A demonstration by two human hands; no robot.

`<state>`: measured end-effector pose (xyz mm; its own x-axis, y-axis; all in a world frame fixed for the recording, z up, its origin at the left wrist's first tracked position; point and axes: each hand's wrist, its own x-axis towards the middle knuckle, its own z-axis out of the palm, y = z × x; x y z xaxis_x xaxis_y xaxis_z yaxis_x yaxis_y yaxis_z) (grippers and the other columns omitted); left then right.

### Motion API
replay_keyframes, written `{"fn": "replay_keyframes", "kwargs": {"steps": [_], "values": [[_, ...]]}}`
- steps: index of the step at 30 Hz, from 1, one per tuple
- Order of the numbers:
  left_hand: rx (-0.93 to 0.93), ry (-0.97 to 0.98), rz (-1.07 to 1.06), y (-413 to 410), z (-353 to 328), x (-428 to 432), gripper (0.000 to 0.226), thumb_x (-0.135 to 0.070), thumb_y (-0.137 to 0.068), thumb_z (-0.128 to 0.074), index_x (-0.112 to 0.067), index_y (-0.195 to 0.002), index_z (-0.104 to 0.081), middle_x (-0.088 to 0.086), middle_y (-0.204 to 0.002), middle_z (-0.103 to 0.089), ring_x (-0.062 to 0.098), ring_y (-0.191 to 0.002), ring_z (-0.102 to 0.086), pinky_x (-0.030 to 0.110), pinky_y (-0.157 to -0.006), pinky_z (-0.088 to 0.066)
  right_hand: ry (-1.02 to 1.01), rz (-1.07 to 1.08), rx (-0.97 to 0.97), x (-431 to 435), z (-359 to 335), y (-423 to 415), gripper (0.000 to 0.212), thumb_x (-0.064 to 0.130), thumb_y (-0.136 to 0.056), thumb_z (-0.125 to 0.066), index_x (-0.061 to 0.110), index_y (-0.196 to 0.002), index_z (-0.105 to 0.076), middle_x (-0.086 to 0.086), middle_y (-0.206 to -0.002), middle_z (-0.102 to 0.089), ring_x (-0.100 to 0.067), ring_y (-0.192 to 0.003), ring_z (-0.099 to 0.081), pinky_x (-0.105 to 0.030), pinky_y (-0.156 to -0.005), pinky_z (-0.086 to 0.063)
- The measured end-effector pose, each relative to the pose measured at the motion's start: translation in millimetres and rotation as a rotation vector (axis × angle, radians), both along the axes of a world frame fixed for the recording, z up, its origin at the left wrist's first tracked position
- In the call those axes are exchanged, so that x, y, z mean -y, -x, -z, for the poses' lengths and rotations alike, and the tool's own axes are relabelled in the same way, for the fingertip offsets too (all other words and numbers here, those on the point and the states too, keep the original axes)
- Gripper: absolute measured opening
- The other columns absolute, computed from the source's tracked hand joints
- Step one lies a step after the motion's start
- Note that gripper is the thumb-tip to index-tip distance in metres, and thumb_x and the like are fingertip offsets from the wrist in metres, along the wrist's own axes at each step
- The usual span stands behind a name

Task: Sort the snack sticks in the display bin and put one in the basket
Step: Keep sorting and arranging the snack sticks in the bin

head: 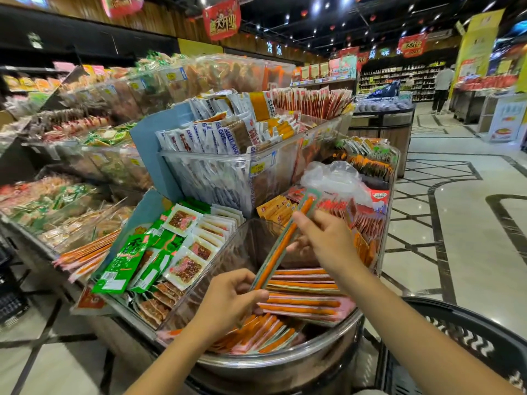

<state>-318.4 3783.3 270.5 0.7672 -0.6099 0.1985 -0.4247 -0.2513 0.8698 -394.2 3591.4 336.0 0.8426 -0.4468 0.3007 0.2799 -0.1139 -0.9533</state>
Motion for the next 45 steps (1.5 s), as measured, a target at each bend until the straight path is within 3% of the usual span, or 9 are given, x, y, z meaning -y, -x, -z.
{"fn": "replay_keyframes", "kwargs": {"steps": [4, 11, 15, 19, 24, 30, 34, 40, 45], "values": [[-0.057, 0.025, 0.022, 2.2, -1.8, -0.8, 0.008, -0.012, -0.086, -0.078, -0.009, -0.089, -0.071, 0.008, -0.074, -0.076, 0.027, -0.069, -0.075, 0.025, -0.062, -0.058, 0.204, -0.051, -0.154, -17.1, 30.5, -5.5, 0.007, 0.019, -0.091, -0.074, 0.015, -0.086, -0.07, -0.003, -0.072, -0.074, -0.018, -0.064, -0.072, -0.018, -0.052, -0.047], [-0.074, 0.07, -0.012, -1.3, 0.4, -0.7, 0.013, -0.013, -0.088, -0.077, -0.009, -0.1, -0.073, 0.009, -0.083, -0.077, 0.026, -0.071, -0.075, 0.034, -0.066, -0.061, 0.28, 0.118, -0.12, -7.9, 36.4, -10.1, 0.026, 0.028, -0.092, -0.072, 0.005, -0.08, -0.069, -0.008, -0.065, -0.071, -0.016, -0.054, -0.07, -0.025, -0.052, -0.049], [-0.08, 0.11, -0.075, -3.5, 0.7, -2.3, 0.004, -0.007, -0.089, -0.073, -0.008, -0.094, -0.073, 0.014, -0.078, -0.075, 0.023, -0.063, -0.07, 0.023, -0.052, -0.053, 0.685, 0.265, -0.114, 0.1, 38.1, -3.7, 0.042, 0.048, -0.088, -0.071, 0.016, -0.062, -0.065, 0.002, -0.056, -0.063, -0.01, -0.055, -0.06, -0.028, -0.061, -0.049], [-0.023, 0.107, -0.113, -5.5, 1.2, -3.6, 0.005, -0.008, -0.09, -0.073, -0.013, -0.088, -0.075, 0.012, -0.07, -0.072, 0.025, -0.056, -0.066, 0.026, -0.049, -0.049, 1.105, 0.193, 0.171, -7.9, 35.7, 0.5, 0.012, 0.024, -0.088, -0.076, 0.019, -0.097, -0.069, 0.007, -0.096, -0.062, -0.007, -0.069, -0.056, -0.027, -0.061, -0.05], [0.123, 0.062, -0.114, -3.6, -10.0, -10.7, 0.015, -0.007, -0.084, -0.078, -0.023, -0.086, -0.079, -0.002, -0.079, -0.076, 0.017, -0.072, -0.071, 0.021, -0.066, -0.055, 1.416, 0.036, -0.098, -13.5, 22.7, -11.5, 0.03, 0.026, -0.098, -0.061, 0.023, -0.127, -0.067, 0.001, -0.118, -0.063, -0.026, -0.107, -0.061, -0.044, -0.085, -0.052], [0.13, 0.204, -0.228, -14.7, -52.6, -38.9, 0.015, -0.006, -0.076, -0.084, -0.015, -0.085, -0.077, 0.004, -0.076, -0.076, 0.013, -0.065, -0.07, 0.025, -0.062, -0.057, 1.151, 0.063, -0.042, -12.3, 7.7, -15.7, 0.015, 0.028, -0.088, -0.075, 0.023, -0.102, -0.076, 0.005, -0.097, -0.073, -0.019, -0.094, -0.065, -0.041, -0.081, -0.055], [0.153, 0.311, -0.28, -19.1, -73.0, -51.8, 0.011, 0.0, -0.081, -0.079, -0.003, -0.09, -0.073, 0.013, -0.074, -0.075, 0.012, -0.059, -0.068, 0.018, -0.053, -0.052, 0.704, 0.091, -0.024, -6.9, -4.1, -17.5, 0.008, 0.021, -0.082, -0.082, 0.022, -0.085, -0.076, 0.01, -0.077, -0.071, -0.008, -0.07, -0.067, -0.034, -0.07, -0.059], [0.281, 0.112, -0.234, -24.4, -57.0, -37.5, 0.011, -0.011, -0.085, -0.079, -0.019, -0.092, -0.076, -0.004, -0.086, -0.076, 0.02, -0.074, -0.071, 0.033, -0.07, -0.06, 0.091, 0.078, 0.042, -7.4, -9.6, -16.1, 0.017, 0.008, -0.087, -0.076, 0.004, -0.08, -0.061, -0.01, -0.071, -0.069, -0.015, -0.055, -0.066, -0.029, -0.054, -0.056], [0.333, -0.136, -0.079, -14.0, -24.6, 0.8, 0.031, -0.027, -0.084, -0.081, -0.03, -0.112, -0.07, -0.017, -0.096, -0.072, 0.004, -0.084, -0.068, 0.02, -0.076, -0.055, -0.238, 0.0, 0.014, -8.5, 2.5, -6.9, 0.017, 0.013, -0.095, -0.068, 0.0, -0.094, -0.057, -0.009, -0.066, -0.07, -0.021, -0.059, -0.067, -0.029, -0.054, -0.057]]}}
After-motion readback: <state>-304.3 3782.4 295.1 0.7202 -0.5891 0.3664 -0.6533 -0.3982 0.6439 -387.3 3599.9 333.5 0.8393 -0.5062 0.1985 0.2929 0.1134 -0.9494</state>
